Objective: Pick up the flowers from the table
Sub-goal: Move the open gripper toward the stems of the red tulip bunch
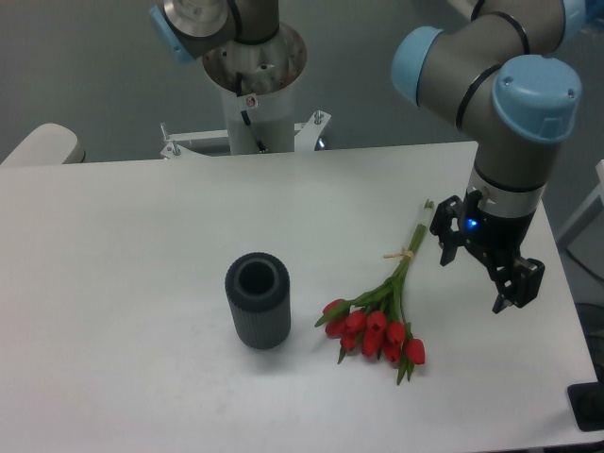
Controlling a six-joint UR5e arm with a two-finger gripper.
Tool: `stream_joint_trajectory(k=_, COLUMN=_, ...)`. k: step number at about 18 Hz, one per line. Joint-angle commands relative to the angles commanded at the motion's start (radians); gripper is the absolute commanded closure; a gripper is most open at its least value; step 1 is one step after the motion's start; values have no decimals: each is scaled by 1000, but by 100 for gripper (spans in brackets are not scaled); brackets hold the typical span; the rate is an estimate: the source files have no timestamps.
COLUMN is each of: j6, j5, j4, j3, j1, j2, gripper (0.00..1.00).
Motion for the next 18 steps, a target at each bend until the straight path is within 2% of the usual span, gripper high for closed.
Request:
stream_joint_trajectory(k=6, j6=-44, j5=3, j4=0, j3=-23, j1=0, j2=3, gripper=0)
stream_joint_trajectory(k=9, j6=-112, j5=14, j4=-2, j3=-32, j1=-2, j2=3, gripper=0)
stream_joint_trajectory(k=13, j6=-218, j5=25, j4=3, j3=-95, j1=-3, j2=14, gripper=0)
stream_joint_trajectory(k=16, j6=-303, j5=28, j4=6, j3=-110, j1=-3, j2=11, gripper=0)
stream_joint_trajectory(k=18, j6=-340, j5=26, j4=8, j3=-144, j1=-2, j2=11, gripper=0)
